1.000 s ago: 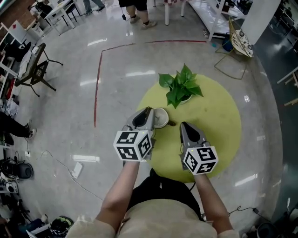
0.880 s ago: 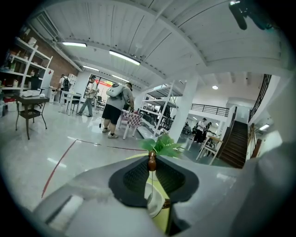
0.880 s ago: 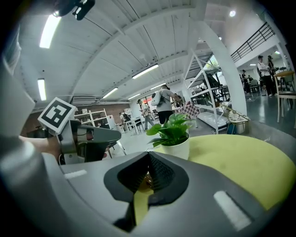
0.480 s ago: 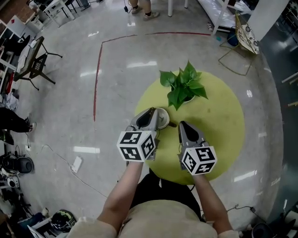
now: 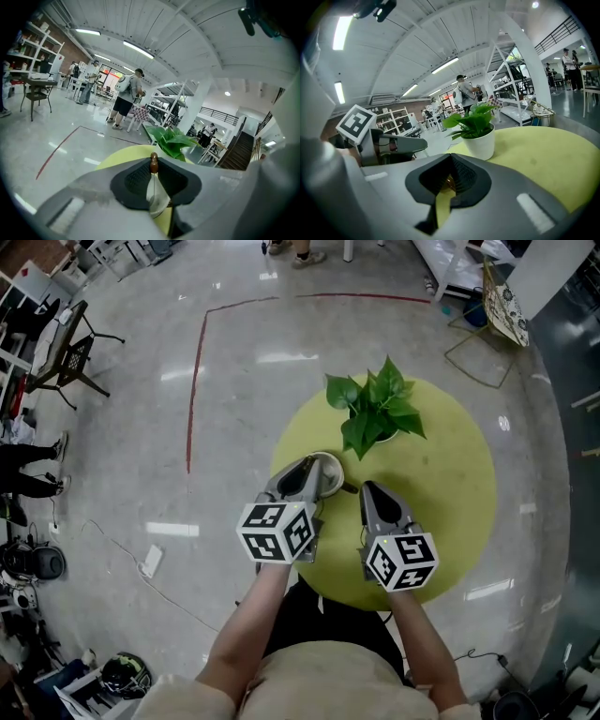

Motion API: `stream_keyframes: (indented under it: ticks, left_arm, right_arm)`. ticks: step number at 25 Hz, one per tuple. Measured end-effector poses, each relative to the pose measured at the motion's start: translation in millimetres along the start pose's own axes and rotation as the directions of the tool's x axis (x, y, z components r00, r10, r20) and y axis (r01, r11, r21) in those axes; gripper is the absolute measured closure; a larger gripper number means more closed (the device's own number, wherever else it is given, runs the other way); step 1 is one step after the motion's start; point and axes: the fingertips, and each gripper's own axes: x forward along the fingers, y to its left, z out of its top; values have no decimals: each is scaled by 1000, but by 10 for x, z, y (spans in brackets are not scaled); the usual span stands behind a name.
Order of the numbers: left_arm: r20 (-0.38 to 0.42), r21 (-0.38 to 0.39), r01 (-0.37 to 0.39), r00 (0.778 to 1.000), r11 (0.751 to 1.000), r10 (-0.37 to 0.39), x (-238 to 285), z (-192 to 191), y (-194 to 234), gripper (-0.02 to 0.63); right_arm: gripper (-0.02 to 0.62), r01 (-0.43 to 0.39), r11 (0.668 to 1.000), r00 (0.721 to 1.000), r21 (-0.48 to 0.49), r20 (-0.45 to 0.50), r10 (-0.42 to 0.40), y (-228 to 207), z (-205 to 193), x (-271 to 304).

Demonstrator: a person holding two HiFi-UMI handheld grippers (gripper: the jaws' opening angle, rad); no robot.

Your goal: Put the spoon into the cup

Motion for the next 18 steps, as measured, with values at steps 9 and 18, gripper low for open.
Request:
stream_keyframes:
  ticks: [9,18]
  left_arm:
    - [1,-27,3,1000,1000,-3,23,-72,83,560]
    - [-21,13,-47,999,999,47,4,-92,245,549]
  right_arm:
    - [594,3,1000,1000,-7,-10,-3,-27,-10,1]
    - [594,-8,1000,1000,-13,-20,8,5,-38,16]
